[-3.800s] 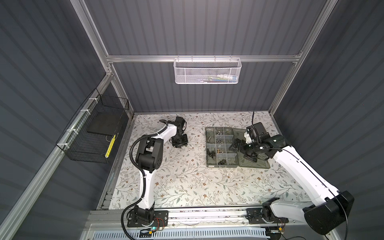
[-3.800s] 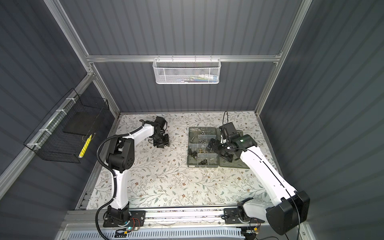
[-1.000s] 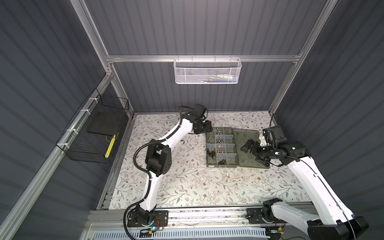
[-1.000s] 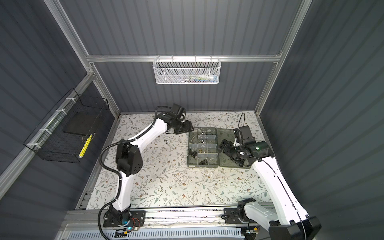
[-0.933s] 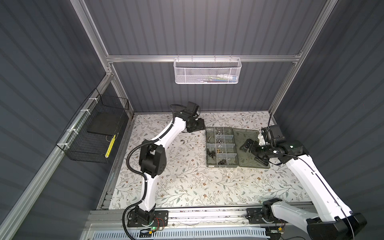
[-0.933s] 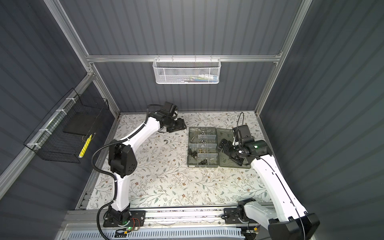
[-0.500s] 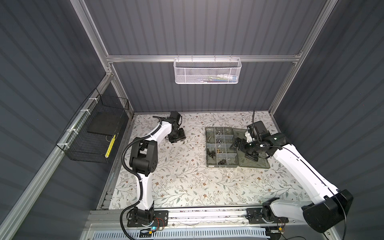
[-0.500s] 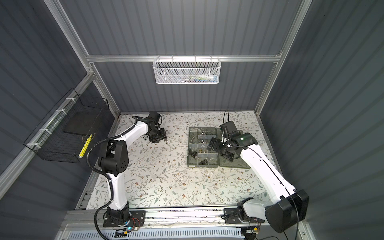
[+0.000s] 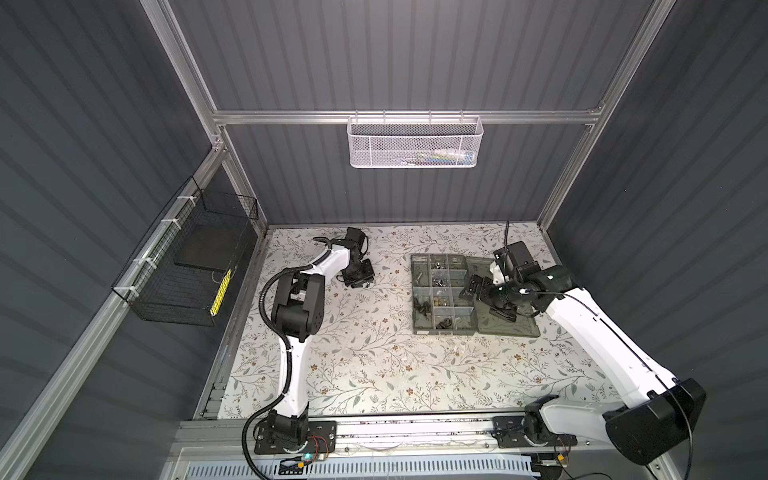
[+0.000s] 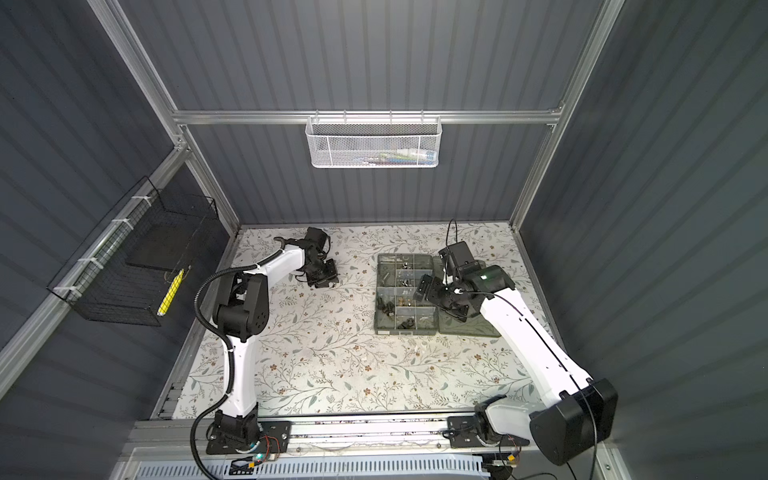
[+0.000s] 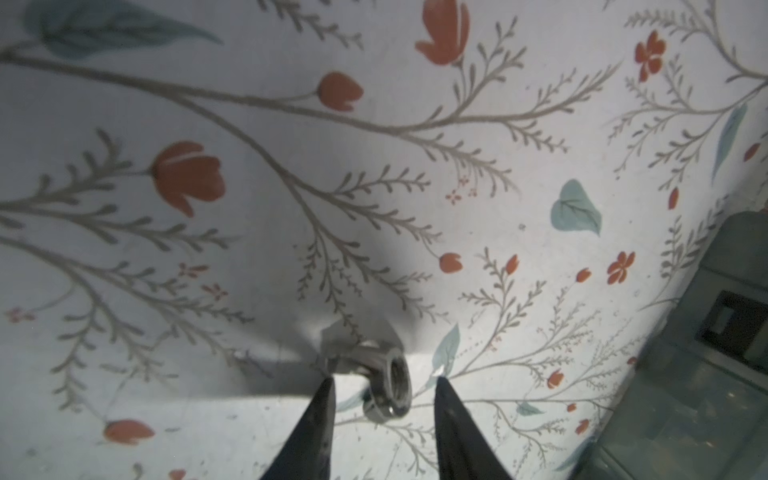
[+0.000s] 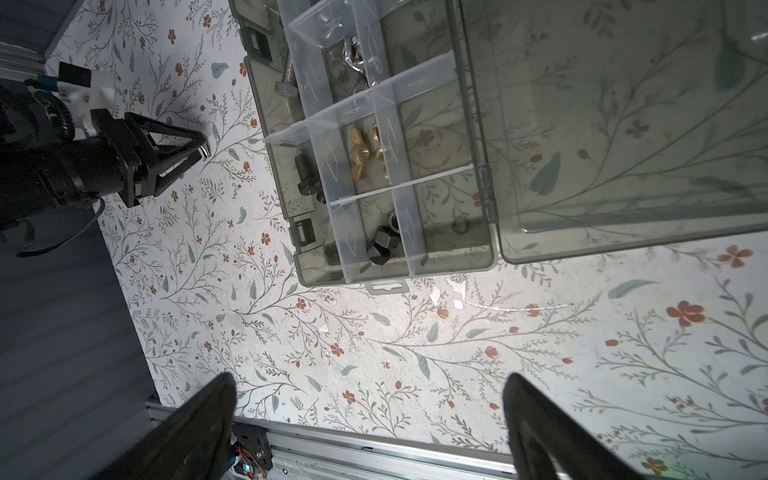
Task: Sort the screws and nuts into containers
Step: 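Return the left gripper to the pile and grasp the last silver wing nut, then carry the wing nut over the box and release it into a compartment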
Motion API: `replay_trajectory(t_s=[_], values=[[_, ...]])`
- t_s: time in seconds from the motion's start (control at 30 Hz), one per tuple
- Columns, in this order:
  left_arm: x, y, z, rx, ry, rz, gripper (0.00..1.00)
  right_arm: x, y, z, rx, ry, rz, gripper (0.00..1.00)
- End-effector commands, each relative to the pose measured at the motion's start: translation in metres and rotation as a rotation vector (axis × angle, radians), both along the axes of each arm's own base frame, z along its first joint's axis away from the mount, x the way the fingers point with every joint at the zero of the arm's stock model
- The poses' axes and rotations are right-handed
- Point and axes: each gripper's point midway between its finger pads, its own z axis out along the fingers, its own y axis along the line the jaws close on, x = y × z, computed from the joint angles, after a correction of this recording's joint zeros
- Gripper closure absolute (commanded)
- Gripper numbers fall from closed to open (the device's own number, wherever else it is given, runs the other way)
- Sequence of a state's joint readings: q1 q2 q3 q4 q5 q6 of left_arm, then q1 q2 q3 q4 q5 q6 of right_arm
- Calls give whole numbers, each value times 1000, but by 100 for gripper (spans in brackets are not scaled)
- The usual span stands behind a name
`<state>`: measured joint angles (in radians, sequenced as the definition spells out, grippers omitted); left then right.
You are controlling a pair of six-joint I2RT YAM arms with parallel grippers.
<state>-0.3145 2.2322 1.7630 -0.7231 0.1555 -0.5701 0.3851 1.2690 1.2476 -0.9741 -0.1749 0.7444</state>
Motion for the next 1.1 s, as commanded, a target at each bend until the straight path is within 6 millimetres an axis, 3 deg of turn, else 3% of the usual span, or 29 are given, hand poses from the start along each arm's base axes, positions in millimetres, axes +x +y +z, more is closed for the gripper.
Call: replay_trajectory(t_s=[0.0, 0.27, 0.7, 0.87, 1.07], values=[[4, -4, -5, -8, 10, 11, 62, 2, -2, 7, -19, -24, 12, 1], [2, -4, -14, -3, 28, 7, 75, 3, -3, 7, -26, -23, 14, 1], [4, -9, -9, -14, 9, -20, 99, 2, -4, 9, -27, -29, 18, 1], [5, -30, 5, -31, -25, -76, 100, 1, -8, 11, -20, -32, 5, 1], [-1, -68, 43, -59, -97, -141, 100, 0, -17, 15, -12, -37, -21, 1]])
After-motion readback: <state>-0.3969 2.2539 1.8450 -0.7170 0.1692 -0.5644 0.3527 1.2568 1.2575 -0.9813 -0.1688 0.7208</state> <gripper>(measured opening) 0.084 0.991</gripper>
